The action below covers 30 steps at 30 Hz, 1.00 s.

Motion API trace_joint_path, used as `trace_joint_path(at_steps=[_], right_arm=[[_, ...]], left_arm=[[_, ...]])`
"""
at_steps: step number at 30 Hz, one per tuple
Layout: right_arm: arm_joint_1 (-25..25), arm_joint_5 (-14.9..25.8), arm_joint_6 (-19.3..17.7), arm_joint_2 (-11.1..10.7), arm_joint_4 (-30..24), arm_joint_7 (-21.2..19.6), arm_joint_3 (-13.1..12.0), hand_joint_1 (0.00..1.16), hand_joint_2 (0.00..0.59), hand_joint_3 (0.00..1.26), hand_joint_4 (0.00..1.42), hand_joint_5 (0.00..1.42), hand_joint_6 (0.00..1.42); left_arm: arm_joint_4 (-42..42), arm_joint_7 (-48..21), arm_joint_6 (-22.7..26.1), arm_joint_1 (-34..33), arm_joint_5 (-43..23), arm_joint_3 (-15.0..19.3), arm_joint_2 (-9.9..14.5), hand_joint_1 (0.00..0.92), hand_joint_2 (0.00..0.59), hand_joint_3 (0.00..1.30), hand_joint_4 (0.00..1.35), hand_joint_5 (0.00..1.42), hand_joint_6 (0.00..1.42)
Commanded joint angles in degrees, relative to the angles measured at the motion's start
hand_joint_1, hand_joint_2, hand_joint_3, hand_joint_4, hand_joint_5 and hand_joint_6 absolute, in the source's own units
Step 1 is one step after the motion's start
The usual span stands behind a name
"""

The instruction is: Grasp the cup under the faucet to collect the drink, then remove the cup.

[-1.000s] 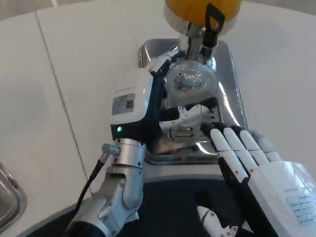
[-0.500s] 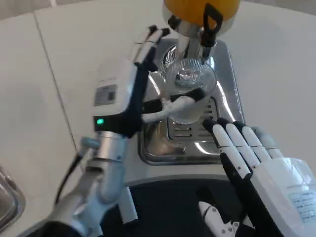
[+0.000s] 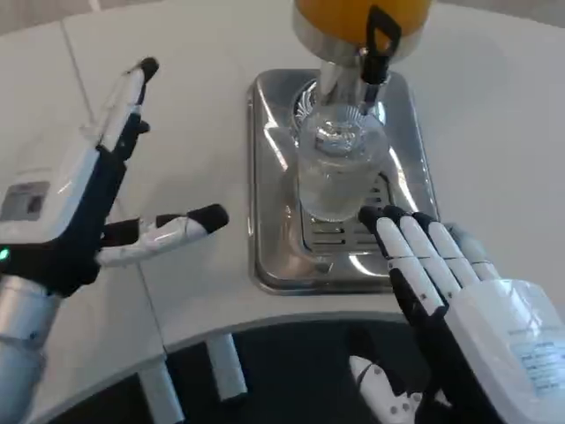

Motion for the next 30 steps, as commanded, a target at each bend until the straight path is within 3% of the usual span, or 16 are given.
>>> trace_joint_path(at_steps=[1, 4, 7, 10, 18, 24, 30], right_arm=[[0.8, 0.4, 0.6, 1.2, -0.4, -1.5, 0.4, 0.16, 0.534, 0.01, 0.0, 0.0, 0.0], [1.0, 0.7, 1.5, 2.7, -0.9, -1.6, 1.0, 0.16, 0.534, 0.01, 0.0, 0.0, 0.0], [1.3, 1.2, 3.0, 4.7, -1.4, -1.4, 1.8, 0.15, 0.537, 0.0, 0.0, 0.0, 0.0], [1.4, 2.7, 5.1, 7.3, -1.8, -1.2, 2.8, 0.15, 0.533, 0.0, 0.0, 0.0, 0.0], [-3.6, 8.9, 13.0, 11.9, -2.2, 0.4, 4.7, 0.11, 0.515, 0.0, 0.0, 0.0, 0.0], [-9.2, 15.7, 18.1, 12.2, -1.3, -2.6, 4.0, 0.1, 0.516, 0.0, 0.0, 0.0, 0.0], [-20.5, 19.7, 23.2, 10.4, 0.1, -4.2, 2.0, 0.1, 0.517, 0.0, 0.0, 0.0, 0.0]], left_arm=[[-13.2, -7.1, 3.6, 12.7, 2.0, 7.0, 4.1, 0.0, 0.014, 0.0, 0.0, 0.05, 0.13], [-22.0, -14.3, 8.4, 20.8, 2.8, 11.4, 4.6, 0.0, 0.005, 0.0, 0.0, 0.0, 0.03], [-28.9, -16.4, 11.0, 27.2, 4.5, 14.3, 2.3, 0.0, 0.005, 0.0, 0.0, 0.0, 0.0], [-32.5, -16.8, 12.2, 31.1, 6.6, 14.8, -0.1, 0.0, 0.001, 0.0, 0.0, 0.0, 0.0], [-33.3, -12.2, 9.5, 36.5, 15.3, 11.9, -5.1, 0.0, 0.0, 0.0, 0.0, 0.0, 0.0], [-30.0, -9.6, 7.0, 36.5, 18.3, 8.0, -6.9, 0.0, 0.001, 0.0, 0.0, 0.0, 0.0], [-28.6, -9.8, 6.2, 34.6, 19.6, 4.0, -7.7, 0.0, 0.0, 0.0, 0.0, 0.0, 0.0]])
